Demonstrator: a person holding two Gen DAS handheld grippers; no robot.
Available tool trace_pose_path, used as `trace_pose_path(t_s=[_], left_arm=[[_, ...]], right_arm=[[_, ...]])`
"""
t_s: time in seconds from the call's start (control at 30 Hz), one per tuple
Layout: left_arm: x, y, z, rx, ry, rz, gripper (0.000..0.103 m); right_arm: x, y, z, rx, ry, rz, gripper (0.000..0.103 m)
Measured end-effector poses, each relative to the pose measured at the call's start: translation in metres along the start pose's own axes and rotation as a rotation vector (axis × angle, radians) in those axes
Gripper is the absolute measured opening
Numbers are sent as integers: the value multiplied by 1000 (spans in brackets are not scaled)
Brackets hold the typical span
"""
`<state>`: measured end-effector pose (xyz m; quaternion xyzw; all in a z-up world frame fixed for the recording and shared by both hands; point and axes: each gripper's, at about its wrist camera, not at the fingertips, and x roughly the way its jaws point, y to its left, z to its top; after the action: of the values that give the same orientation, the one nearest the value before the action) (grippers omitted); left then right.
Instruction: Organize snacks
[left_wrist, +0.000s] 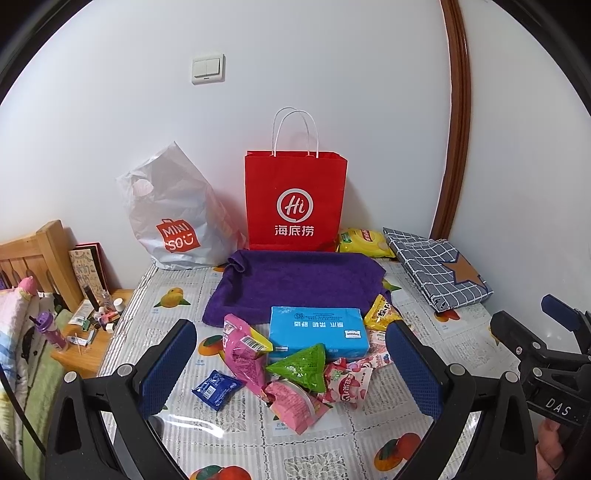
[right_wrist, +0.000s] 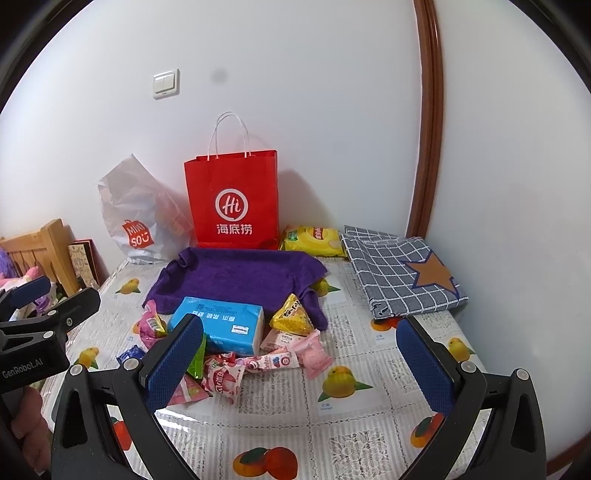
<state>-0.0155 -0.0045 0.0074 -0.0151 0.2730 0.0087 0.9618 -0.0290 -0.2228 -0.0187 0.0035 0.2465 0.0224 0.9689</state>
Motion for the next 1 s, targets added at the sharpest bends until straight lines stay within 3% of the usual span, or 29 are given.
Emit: trace_pose_path(t_s=[1.0], left_arm=[[3, 2, 3, -4, 1, 7, 103]], right_arm=[[9, 5, -2, -23, 16, -2, 103]])
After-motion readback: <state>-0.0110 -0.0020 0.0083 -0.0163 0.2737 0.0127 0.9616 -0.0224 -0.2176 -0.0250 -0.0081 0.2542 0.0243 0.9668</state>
